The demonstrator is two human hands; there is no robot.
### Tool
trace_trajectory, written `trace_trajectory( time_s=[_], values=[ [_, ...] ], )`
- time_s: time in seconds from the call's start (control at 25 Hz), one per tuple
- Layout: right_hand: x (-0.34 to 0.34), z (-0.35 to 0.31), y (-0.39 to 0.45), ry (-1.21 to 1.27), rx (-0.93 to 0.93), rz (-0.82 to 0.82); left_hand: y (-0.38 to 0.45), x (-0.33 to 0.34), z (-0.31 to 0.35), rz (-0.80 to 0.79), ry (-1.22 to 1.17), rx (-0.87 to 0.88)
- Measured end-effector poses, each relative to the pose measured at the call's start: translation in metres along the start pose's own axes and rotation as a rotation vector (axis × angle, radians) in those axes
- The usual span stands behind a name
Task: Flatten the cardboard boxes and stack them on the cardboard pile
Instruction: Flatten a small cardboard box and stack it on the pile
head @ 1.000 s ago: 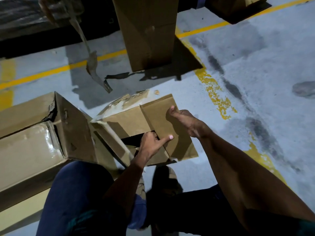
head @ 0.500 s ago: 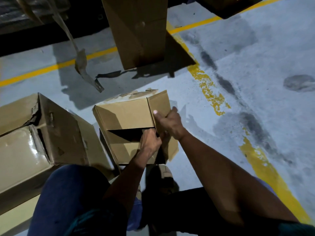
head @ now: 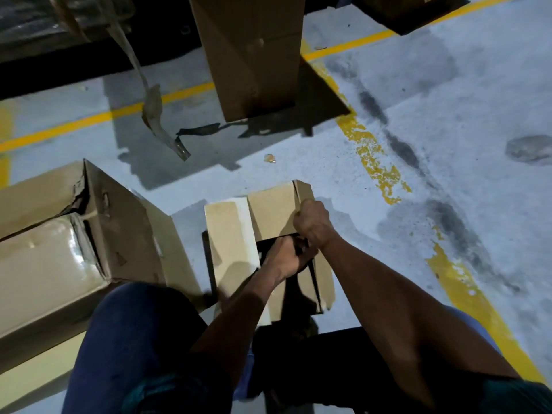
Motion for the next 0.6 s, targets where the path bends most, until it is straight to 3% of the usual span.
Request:
trace_trajectory(
  time_s=[0.12,0.2,0.36,0.48,0.6],
  values=[
    [-0.015,0.016,-0.004,-0.055,-0.019,0.023,-0.011,-0.002,0.015,-0.157,-0.004,0.006],
    [-0.024,0.016,-0.009,-0.07,-0.028,0.044,-0.016,-0.01,0.018,-0.166,0.084,-0.001],
    [-0.046,0.01,-0.028,-0.039,-0.013,0.124,-0.016,-0.031,0.04,-0.196,0.51,-0.003],
    [-0.076,0.017,-0.039,0.058,0.011,0.234,-0.027,-0.054,0.063,-0.072,0.688,0.058],
    [-0.108,0.028,-0.046,0.121,0.015,0.312,-0.036,-0.086,0.069,0.096,0.614,0.159]
  ],
)
Point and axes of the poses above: each hand's wrist, its own y-axis towards the middle knuckle, its own x-axis out of the palm, z = x × y, the point moved 3 cm from there along y, towards the middle knuckle, and after that the axes turned 10 degrees about x, right-handed, at the moved point
